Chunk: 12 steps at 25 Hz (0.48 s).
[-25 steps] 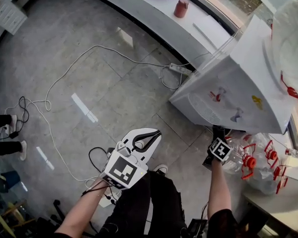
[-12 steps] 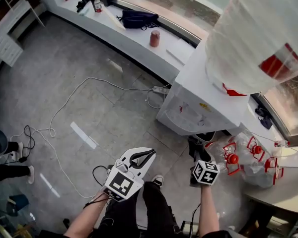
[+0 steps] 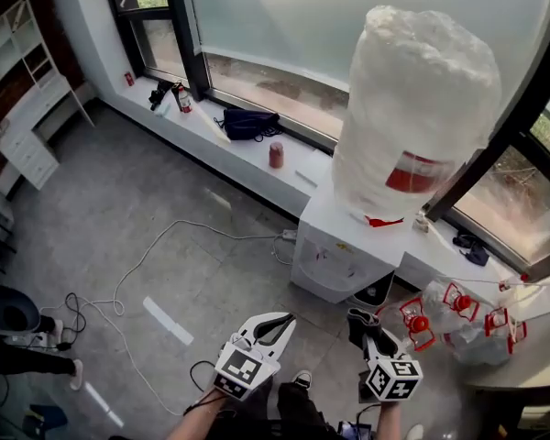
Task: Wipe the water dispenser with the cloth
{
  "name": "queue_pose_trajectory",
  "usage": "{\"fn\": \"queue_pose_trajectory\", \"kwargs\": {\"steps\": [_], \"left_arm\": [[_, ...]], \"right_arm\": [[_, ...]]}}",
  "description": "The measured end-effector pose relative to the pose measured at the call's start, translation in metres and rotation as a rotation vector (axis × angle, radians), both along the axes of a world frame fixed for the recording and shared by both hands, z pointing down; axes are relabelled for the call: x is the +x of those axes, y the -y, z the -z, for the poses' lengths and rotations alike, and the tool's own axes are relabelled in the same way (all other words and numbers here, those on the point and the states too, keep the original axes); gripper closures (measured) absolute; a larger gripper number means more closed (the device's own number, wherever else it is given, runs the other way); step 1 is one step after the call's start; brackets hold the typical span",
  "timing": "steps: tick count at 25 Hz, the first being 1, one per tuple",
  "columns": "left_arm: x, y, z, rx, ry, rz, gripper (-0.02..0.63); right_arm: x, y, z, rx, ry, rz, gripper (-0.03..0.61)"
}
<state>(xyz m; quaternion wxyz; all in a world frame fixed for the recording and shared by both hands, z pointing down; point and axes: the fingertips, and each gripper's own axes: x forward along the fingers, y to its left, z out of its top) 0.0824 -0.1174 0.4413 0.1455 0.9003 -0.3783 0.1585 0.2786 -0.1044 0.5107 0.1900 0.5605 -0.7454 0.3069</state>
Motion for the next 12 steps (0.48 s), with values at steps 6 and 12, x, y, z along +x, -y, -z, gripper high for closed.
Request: {"fn": "queue_pose_trajectory", "kwargs": {"steps": [6, 12], "left_arm": [[0.01, -0.035, 0.047, 0.017, -0.023, 0.03, 0.594], [0.012, -0.076, 0.076, 0.032, -0.017, 0.088, 0.594]], "right_arm": [[0.003, -0.036, 0.067, 0.057, 0.051, 0.016, 0.472], [0.008, -0.065, 0.099, 0.103, 0.074, 0.051, 0.472]]}}
